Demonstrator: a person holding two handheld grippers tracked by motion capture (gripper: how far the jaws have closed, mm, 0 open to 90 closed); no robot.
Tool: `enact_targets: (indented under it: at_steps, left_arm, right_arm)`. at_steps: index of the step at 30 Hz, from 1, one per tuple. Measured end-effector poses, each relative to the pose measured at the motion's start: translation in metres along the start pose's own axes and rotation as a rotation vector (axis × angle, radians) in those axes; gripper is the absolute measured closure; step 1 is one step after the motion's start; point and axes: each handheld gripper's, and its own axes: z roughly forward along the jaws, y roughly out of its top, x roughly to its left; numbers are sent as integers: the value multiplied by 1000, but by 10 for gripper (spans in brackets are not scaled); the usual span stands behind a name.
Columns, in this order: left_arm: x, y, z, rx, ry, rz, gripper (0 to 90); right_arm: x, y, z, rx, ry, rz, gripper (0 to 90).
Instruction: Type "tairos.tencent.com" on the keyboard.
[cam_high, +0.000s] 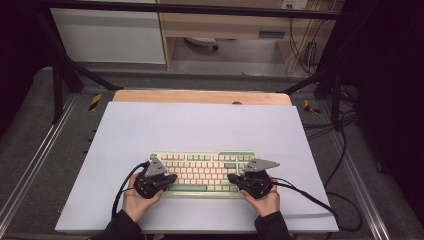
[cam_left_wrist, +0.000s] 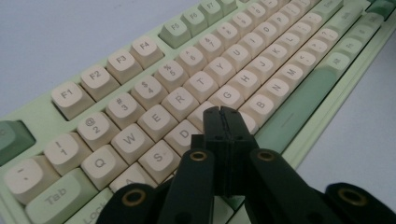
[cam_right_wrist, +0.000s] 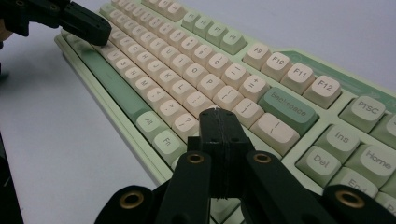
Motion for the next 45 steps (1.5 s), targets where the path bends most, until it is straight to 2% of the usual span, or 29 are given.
enact_targets:
  at_steps: [10, 21, 33, 45]
  left_arm:
    - [11, -8, -21, -18, 27, -15, 900]
    - [27, -25, -43, -40, 63, -54, 900]
    - [38, -38, -48, -44, 76, -81, 900]
    - [39, -38, -49, -46, 72, -85, 900]
  right_arm:
    - [0, 4, 2, -19, 13, 17, 900]
    - [7, 15, 17, -16, 23, 10, 900]
    - [12, 25, 36, -11, 30, 8, 900]
    - [18, 37, 59, 10, 18, 8, 900]
